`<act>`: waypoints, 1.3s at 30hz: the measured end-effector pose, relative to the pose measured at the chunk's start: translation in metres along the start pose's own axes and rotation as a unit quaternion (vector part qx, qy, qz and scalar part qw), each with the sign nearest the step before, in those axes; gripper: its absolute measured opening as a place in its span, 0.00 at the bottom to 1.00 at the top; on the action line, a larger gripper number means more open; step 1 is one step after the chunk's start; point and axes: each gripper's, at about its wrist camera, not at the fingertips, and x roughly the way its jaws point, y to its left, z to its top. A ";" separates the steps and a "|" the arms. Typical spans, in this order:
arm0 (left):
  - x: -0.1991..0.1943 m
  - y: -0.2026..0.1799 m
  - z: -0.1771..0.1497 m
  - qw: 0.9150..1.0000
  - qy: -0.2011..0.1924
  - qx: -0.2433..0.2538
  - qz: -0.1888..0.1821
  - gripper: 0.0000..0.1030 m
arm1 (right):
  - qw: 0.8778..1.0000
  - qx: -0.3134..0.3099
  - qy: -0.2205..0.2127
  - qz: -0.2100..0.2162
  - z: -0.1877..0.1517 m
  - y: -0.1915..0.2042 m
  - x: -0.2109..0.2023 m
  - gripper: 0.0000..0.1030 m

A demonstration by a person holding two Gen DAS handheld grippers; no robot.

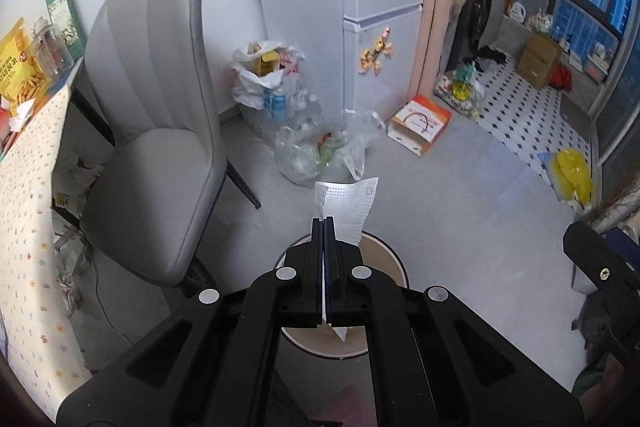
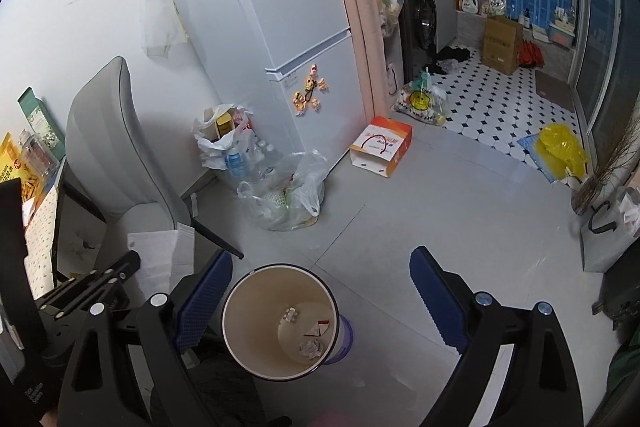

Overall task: Collect trash
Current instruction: 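Open the left tool over the bin to drop the white receipt, then bring both tools back over the table toward the remaining trash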

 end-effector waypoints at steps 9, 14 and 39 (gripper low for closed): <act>0.010 0.004 -0.001 0.999 0.020 -0.025 -0.044 0.41 | 1.000 0.009 0.002 -0.005 -0.001 -0.010 0.005 0.86; 0.001 0.011 0.001 0.999 0.008 -0.029 -0.032 0.49 | 1.000 0.008 0.002 0.000 -0.001 -0.007 0.004 0.86; -0.110 0.157 -0.029 0.984 -0.092 -0.122 0.088 0.91 | 0.992 -0.081 -0.029 0.095 -0.017 0.120 -0.050 0.92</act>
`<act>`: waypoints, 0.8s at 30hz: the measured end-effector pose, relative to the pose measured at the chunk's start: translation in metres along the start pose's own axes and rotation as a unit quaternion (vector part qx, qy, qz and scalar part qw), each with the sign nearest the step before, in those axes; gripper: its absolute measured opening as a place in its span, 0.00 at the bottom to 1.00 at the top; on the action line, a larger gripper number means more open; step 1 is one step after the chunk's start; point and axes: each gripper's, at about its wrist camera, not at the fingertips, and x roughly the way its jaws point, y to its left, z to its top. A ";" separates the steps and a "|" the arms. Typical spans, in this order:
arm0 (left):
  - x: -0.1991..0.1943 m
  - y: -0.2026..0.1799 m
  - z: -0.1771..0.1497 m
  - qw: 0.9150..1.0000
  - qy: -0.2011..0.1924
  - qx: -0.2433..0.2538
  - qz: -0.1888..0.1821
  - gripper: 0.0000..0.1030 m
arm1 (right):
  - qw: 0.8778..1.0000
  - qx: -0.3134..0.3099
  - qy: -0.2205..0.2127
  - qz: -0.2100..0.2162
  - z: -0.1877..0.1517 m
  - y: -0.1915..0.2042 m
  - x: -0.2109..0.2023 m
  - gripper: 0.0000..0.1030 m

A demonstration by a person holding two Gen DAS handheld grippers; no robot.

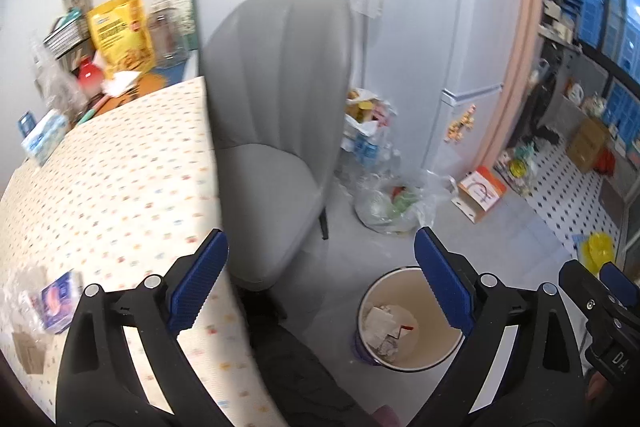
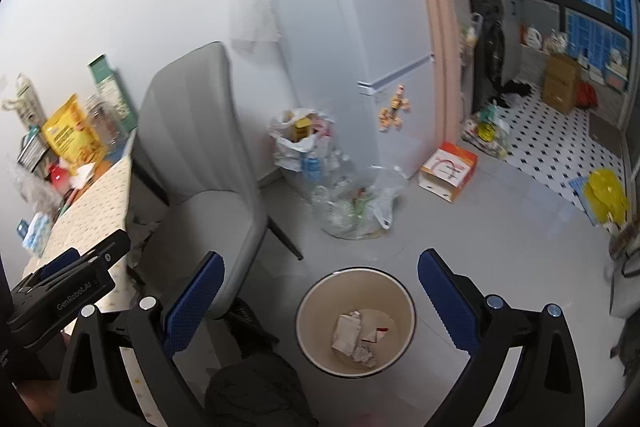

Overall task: Collect trash
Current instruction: 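Bring both tools back over the table toward the remaining trash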

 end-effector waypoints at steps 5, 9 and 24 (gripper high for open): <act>-0.017 0.040 -0.006 0.999 -0.013 -0.029 0.016 0.91 | 1.000 -0.024 -0.003 0.020 -0.004 0.033 -0.010 0.92; -0.031 0.070 -0.011 0.998 -0.022 -0.055 0.029 0.91 | 0.998 -0.045 -0.001 0.037 -0.009 0.063 -0.016 0.92; -0.077 0.193 -0.044 0.984 -0.045 -0.141 0.096 0.91 | 0.987 -0.122 0.010 0.104 -0.045 0.174 -0.038 0.92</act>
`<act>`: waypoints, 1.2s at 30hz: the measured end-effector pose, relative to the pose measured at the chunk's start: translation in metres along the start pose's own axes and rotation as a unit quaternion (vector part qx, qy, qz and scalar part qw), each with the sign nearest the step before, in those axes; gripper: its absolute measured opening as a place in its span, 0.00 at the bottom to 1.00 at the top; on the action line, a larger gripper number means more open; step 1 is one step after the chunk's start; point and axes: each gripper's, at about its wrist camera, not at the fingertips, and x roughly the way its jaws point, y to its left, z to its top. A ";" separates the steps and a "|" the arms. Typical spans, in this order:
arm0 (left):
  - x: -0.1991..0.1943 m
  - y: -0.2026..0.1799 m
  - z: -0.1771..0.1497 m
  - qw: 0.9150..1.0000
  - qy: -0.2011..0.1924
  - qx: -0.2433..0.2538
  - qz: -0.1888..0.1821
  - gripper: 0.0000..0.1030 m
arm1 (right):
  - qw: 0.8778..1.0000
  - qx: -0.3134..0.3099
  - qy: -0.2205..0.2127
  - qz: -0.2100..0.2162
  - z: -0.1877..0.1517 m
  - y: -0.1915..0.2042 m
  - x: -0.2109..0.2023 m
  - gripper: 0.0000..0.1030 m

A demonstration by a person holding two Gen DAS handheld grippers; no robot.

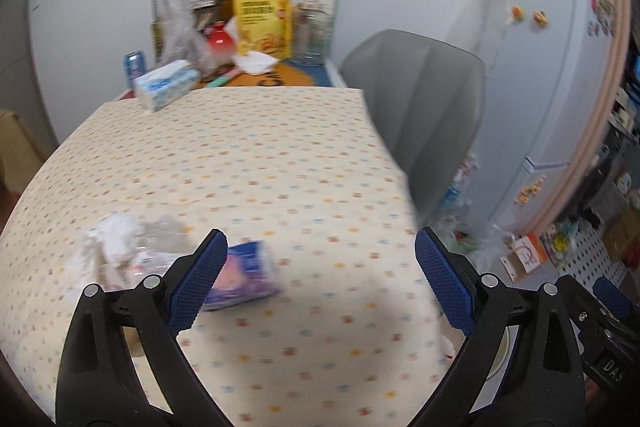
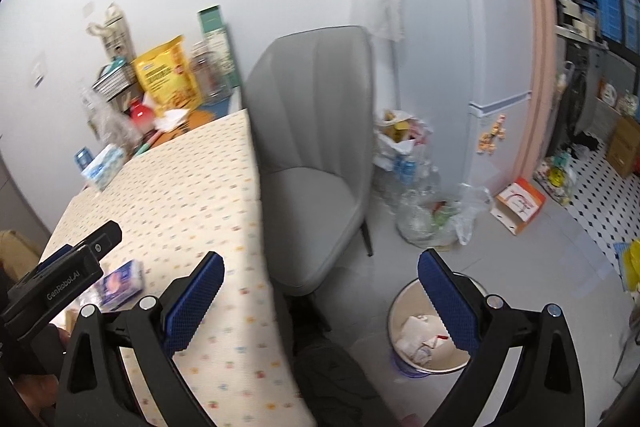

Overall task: Collect trash
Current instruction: 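Bring both tools back over the table toward the remaining trash, then close the left tool on the white paper scrap beside the plastic wrapper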

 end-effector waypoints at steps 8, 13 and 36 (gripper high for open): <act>-0.011 0.063 -0.008 0.999 -0.001 -0.039 0.036 0.91 | 0.999 -0.039 0.009 0.033 -0.010 0.058 0.004 0.92; -0.020 0.098 -0.015 0.997 -0.004 -0.062 0.055 0.91 | 0.997 -0.061 0.016 0.050 -0.021 0.089 0.003 0.92; -0.030 0.203 -0.053 0.987 0.009 -0.147 0.070 0.84 | 0.985 -0.143 0.042 0.087 -0.063 0.187 -0.003 0.92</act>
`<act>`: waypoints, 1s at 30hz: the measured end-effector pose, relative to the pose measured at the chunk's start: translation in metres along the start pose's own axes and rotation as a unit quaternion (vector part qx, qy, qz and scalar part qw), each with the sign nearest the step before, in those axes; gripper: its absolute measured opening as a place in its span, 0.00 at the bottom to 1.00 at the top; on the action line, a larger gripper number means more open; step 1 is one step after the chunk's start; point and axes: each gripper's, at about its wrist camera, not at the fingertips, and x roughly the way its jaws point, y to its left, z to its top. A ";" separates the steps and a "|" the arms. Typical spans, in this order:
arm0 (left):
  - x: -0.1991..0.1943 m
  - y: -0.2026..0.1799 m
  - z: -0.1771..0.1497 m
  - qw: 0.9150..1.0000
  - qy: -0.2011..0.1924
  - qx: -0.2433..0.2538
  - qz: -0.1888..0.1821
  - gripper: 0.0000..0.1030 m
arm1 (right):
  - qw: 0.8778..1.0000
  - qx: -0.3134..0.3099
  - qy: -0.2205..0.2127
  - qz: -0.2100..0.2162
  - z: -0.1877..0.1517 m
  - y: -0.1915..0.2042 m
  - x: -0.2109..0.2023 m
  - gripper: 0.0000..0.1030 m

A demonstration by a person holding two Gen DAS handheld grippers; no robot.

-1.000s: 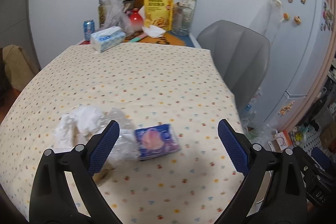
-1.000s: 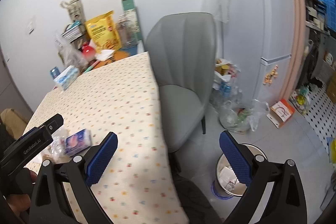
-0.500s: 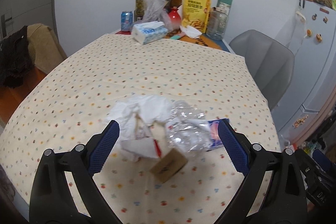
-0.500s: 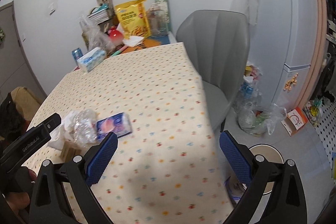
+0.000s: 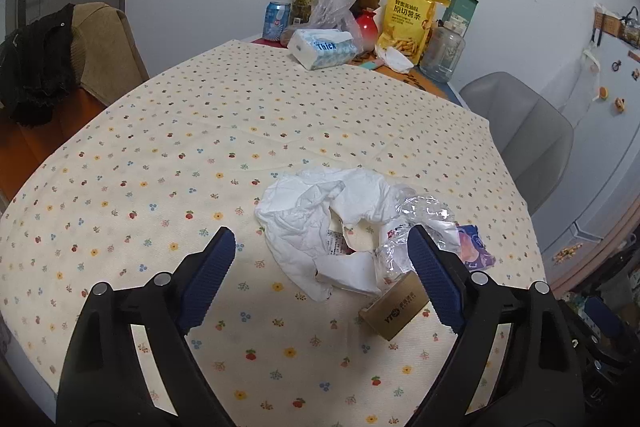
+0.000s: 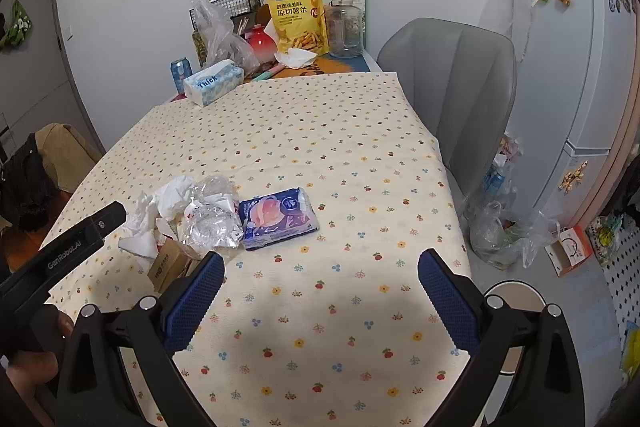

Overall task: Collect trash
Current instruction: 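Close the left tool on the white paper scrap beside the plastic wrapper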

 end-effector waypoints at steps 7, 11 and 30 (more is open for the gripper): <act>0.022 -0.001 -0.005 1.000 0.025 -0.007 -0.002 0.84 | 1.000 0.001 0.010 -0.009 0.000 -0.004 0.009 0.92; 0.033 -0.002 -0.007 0.999 0.035 -0.006 0.000 0.81 | 1.000 0.001 0.014 -0.012 0.001 -0.007 0.014 0.92; 0.024 0.023 0.007 0.999 0.020 -0.040 0.022 0.26 | 1.000 -0.018 0.024 -0.001 0.001 0.010 0.027 0.92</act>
